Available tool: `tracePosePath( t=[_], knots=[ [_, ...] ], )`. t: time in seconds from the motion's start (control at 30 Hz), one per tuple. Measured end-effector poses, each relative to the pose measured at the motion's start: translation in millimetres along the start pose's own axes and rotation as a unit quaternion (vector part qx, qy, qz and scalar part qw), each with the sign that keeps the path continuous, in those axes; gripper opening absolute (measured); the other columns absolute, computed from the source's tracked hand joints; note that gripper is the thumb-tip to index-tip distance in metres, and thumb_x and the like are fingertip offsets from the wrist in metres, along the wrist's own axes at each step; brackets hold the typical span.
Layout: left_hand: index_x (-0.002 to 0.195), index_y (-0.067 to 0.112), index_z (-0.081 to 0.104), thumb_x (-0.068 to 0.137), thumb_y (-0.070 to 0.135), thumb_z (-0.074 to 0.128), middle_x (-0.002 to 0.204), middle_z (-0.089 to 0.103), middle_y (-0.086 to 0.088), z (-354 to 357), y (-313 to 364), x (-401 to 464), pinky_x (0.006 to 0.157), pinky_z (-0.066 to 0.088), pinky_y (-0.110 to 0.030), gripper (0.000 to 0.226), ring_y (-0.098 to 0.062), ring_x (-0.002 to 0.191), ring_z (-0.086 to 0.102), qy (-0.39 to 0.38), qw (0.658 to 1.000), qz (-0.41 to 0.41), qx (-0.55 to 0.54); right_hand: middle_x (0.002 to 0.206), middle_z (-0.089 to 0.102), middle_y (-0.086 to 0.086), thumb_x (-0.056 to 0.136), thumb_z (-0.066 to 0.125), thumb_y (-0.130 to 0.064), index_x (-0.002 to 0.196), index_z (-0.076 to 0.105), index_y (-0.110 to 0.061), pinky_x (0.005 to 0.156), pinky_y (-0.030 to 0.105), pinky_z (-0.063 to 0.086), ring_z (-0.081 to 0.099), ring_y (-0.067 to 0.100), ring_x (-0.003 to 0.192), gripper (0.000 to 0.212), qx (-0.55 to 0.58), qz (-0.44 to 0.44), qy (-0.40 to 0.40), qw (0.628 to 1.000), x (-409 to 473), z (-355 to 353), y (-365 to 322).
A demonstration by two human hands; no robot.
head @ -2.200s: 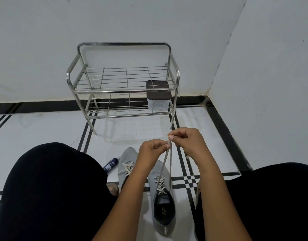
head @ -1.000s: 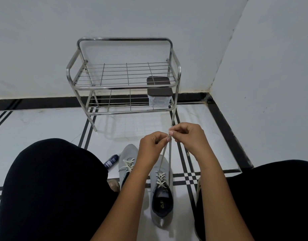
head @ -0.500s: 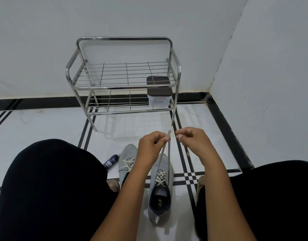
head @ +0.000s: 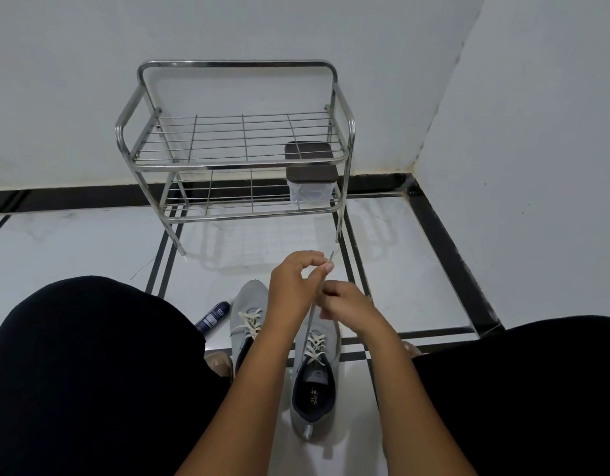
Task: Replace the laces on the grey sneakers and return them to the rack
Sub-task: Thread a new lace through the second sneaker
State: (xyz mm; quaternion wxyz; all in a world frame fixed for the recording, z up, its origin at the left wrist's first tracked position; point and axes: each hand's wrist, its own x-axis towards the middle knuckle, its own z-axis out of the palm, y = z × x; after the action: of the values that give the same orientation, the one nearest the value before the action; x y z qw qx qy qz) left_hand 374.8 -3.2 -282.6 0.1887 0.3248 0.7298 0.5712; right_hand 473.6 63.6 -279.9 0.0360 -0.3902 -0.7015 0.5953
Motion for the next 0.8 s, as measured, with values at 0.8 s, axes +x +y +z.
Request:
tracePosePath(
  t=[0.8],
  knots=[
    [0.096,0.008,0.065,0.099,0.012,0.048,0.07,0.069,-0.007,22.1,-75.0,-16.3,0.054,0.044,-0.021,0.018,-0.008,0.041,0.047,-0.138,0.88,-0.377,-0.253,0.083,0.063,-0.005,0.088,0.061,-0.013,0.085,0.062,-0.022,0.051,0.016,0.041,0.058,0.008,0.069,0.01,-0.225,-0.005,0.111,0.968,30.6,-0.9,34.6]
  ],
)
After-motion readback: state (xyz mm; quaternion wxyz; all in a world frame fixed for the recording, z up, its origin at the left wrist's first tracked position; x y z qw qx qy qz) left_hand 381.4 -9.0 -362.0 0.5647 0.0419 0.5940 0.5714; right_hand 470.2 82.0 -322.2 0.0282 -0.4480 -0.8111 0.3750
